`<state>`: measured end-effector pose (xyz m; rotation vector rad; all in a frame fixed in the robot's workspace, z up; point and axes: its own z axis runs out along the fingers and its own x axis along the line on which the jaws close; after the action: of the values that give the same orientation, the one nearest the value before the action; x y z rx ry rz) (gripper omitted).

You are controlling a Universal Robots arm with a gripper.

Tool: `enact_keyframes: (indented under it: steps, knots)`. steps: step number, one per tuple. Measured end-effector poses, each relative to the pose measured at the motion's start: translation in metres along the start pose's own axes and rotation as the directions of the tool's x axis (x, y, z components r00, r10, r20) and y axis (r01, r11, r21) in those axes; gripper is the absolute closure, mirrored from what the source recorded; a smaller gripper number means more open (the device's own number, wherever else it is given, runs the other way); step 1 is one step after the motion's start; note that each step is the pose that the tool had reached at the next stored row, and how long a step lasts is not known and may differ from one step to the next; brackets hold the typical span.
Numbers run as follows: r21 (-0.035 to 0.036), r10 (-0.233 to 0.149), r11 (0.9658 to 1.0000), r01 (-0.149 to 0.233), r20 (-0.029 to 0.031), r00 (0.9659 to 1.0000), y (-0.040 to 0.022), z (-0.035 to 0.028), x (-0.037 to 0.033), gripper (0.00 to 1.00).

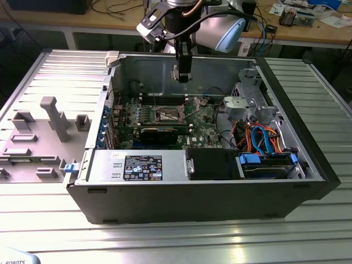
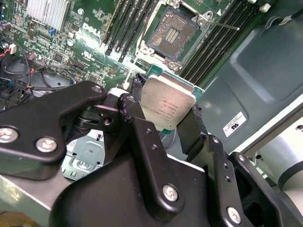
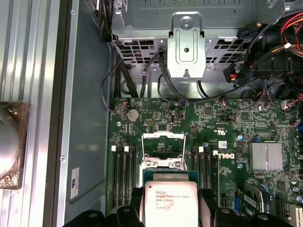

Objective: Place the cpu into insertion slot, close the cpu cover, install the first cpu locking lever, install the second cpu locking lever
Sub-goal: 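Place the cpu into insertion slot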

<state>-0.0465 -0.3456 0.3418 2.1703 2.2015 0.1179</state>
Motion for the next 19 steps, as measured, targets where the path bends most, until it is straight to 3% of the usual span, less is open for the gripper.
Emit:
enact_keyframes:
  steps: [1, 3, 19]
  knots:
    - [-0.0001, 0.003, 1.0000, -0.003, 0.0001, 1.0000, -0.0044, 0.0033, 0.0000, 0.46]
    - [-0.0001, 0.006, 1.0000, -0.006, 0.0006, 1.0000, -0.0048, 0.0071, -0.0001, 0.46]
    - [-0.0001, 0.006, 1.0000, -0.006, 0.0006, 1.0000, -0.0055, 0.0145, -0.0002, 0.46]
